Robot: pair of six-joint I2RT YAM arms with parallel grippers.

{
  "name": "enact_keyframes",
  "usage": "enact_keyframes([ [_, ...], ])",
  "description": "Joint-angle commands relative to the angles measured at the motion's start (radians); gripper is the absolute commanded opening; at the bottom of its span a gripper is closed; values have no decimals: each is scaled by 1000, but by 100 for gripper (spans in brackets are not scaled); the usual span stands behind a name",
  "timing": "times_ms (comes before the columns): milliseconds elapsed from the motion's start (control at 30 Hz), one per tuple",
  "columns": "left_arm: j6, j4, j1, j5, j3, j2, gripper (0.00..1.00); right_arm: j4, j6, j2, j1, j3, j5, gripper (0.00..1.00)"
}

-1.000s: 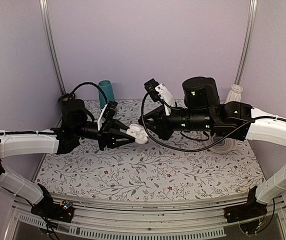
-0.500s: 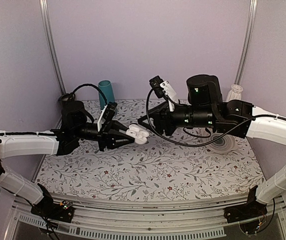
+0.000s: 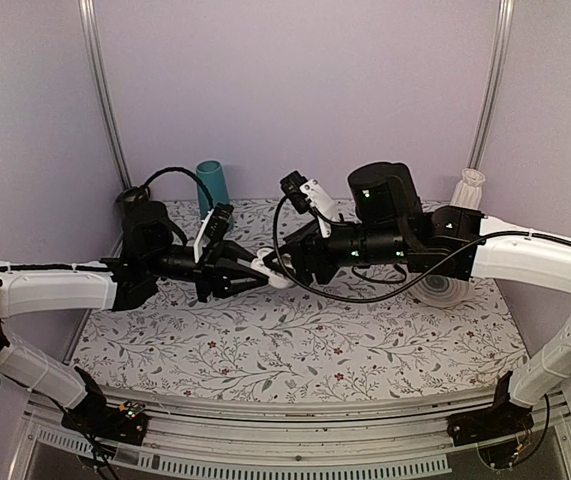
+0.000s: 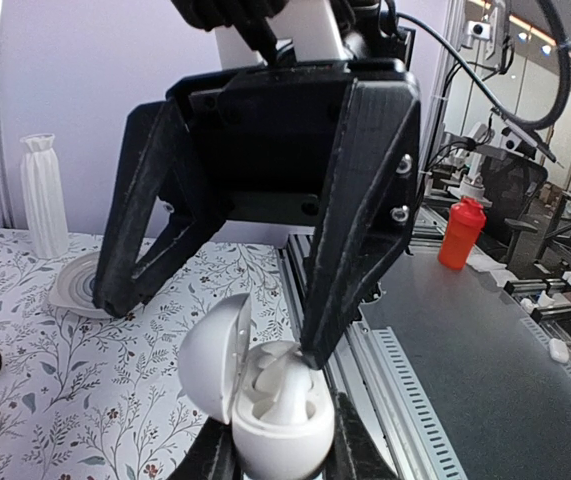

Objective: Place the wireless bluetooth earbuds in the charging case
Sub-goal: Close the charging case.

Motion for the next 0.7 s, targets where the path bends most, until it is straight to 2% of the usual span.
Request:
enact_keyframes([
  [0, -1, 28, 9, 9, 5, -20, 0, 8, 10, 3, 4, 10, 3, 66],
  [667, 4, 22, 7, 15, 5, -19, 0, 29, 25, -25, 4, 10, 3, 66],
])
